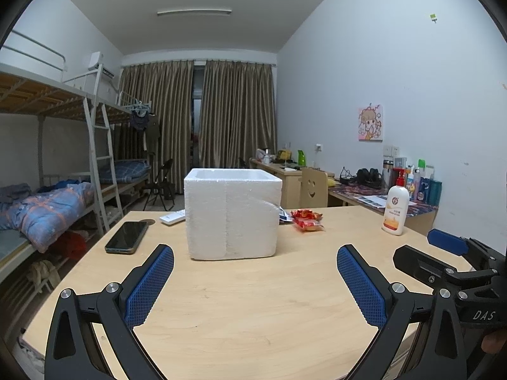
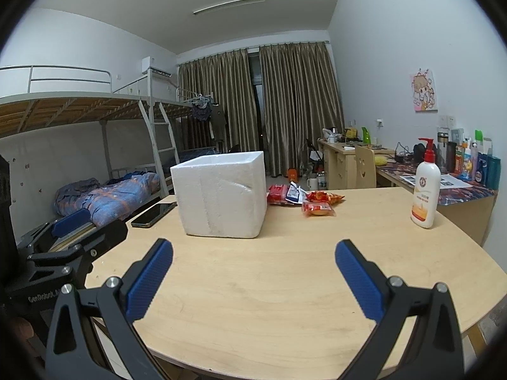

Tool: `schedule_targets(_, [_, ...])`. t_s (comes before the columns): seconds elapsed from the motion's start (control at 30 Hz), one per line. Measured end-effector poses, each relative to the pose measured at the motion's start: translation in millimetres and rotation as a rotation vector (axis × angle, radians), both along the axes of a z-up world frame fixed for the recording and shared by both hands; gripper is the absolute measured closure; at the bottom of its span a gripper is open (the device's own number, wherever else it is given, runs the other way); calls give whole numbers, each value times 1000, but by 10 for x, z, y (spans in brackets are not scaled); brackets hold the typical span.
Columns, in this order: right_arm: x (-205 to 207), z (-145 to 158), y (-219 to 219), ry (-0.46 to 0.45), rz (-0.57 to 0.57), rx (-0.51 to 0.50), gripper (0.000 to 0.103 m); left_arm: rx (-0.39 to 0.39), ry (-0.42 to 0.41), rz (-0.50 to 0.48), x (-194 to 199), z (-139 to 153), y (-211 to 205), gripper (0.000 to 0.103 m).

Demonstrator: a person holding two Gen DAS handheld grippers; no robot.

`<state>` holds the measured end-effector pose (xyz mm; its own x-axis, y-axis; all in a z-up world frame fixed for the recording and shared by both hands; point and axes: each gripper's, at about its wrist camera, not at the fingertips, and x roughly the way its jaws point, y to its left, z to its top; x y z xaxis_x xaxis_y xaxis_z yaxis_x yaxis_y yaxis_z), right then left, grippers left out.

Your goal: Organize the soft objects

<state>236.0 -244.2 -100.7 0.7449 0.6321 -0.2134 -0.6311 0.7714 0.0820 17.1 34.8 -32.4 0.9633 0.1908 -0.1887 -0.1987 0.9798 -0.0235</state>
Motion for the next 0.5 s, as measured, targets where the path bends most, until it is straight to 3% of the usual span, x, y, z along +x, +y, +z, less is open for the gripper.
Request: schedule_targets(0.5, [1, 6, -6, 0, -1, 0, 0, 2, 1, -6, 13, -20, -14, 0])
